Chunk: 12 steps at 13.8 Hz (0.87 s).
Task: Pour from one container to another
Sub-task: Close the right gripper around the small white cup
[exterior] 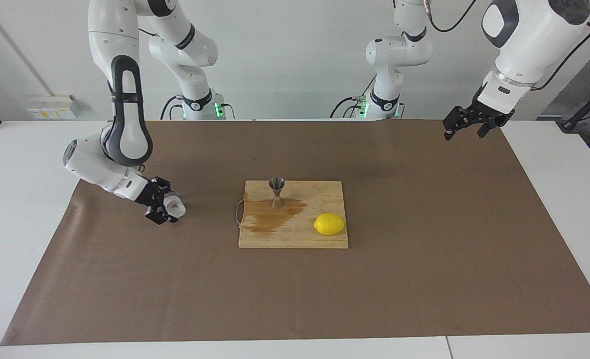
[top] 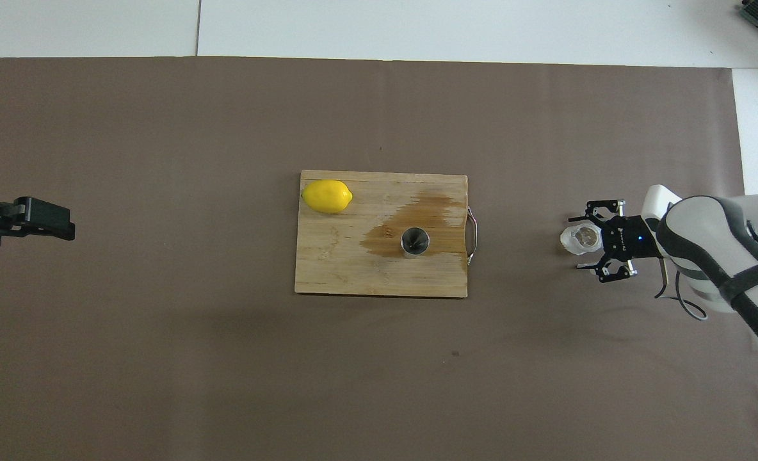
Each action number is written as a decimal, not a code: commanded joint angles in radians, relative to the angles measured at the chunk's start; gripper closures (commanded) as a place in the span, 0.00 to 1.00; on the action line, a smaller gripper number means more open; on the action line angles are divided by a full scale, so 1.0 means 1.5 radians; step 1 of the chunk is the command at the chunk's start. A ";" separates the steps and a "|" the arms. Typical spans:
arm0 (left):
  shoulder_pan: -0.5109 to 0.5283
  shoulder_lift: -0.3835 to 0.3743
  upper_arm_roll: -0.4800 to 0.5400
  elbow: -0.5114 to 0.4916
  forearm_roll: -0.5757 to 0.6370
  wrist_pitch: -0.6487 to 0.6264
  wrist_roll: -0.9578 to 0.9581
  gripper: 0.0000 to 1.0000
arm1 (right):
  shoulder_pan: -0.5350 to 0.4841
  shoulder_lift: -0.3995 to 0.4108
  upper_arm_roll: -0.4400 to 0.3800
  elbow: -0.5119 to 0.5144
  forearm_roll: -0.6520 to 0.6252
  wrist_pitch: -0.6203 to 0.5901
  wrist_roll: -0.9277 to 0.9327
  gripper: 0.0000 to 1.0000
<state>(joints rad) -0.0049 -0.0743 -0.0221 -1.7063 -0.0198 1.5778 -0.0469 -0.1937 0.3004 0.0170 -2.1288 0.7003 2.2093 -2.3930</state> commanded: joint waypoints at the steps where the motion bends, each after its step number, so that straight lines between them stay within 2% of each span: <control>1: 0.005 -0.011 -0.002 -0.006 0.013 -0.010 0.009 0.00 | -0.016 0.008 0.007 0.006 0.016 -0.001 -0.021 0.00; 6: 0.003 -0.011 -0.002 -0.001 0.013 0.004 0.011 0.00 | -0.008 -0.012 0.007 0.010 0.016 -0.008 0.009 0.00; 8: 0.000 -0.006 -0.003 0.001 0.012 0.037 0.017 0.00 | -0.008 -0.012 0.007 0.010 0.016 -0.007 0.018 0.00; 12: 0.029 0.005 -0.025 0.029 0.002 0.017 0.017 0.00 | -0.005 -0.012 0.007 0.010 0.015 -0.007 0.018 0.00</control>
<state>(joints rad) 0.0049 -0.0757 -0.0339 -1.7020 -0.0197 1.6212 -0.0370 -0.1929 0.2930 0.0192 -2.1137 0.7005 2.2090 -2.3821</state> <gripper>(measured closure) 0.000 0.000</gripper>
